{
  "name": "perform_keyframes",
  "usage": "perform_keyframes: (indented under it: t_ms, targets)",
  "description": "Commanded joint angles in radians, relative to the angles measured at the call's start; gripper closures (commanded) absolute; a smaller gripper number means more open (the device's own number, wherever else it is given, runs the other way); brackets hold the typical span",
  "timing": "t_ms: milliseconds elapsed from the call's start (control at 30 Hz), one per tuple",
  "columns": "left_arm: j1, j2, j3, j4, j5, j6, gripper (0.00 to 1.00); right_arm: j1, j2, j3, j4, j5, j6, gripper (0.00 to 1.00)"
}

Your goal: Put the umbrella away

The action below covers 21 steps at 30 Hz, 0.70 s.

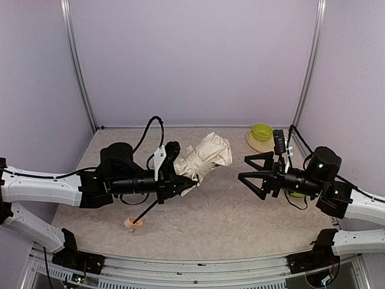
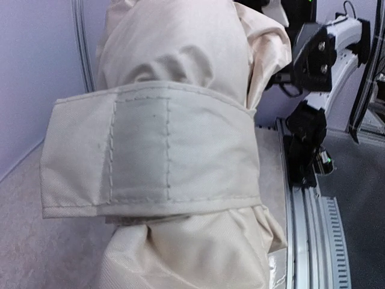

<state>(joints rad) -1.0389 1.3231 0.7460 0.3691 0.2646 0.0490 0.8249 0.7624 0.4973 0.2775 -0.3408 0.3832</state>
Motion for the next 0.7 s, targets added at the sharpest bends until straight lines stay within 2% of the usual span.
perform_keyframes:
  t_ms: [0,233,367,467,500,567,667]
  targets:
    - [0.001,-0.072,0.057,0.196,0.06,-0.108,1.0,0.067,0.098,0.087,0.256,-0.088,-0.055,0.0]
    - [-0.048,-0.081,0.083,0.202,0.089,-0.092,1.0,0.158,0.335,0.255,0.404,-0.144,-0.146,0.0]
    - [-0.076,-0.077,0.072,0.236,0.131,-0.081,1.0,0.169,0.456,0.393,0.375,-0.125,-0.157,0.0]
    - [-0.095,-0.073,0.072,0.247,0.118,-0.05,1.0,0.172,0.525,0.448,0.387,-0.192,-0.149,0.01]
    - [-0.095,-0.07,0.073,0.25,0.113,-0.052,1.0,0.176,0.544,0.458,0.398,-0.211,-0.142,0.04]
    - [-0.093,-0.063,0.073,0.261,0.116,-0.056,1.0,0.18,0.577,0.486,0.393,-0.244,-0.132,0.16]
    - [-0.092,-0.048,0.074,0.265,0.131,-0.061,1.0,0.182,0.608,0.512,0.385,-0.274,-0.111,0.43]
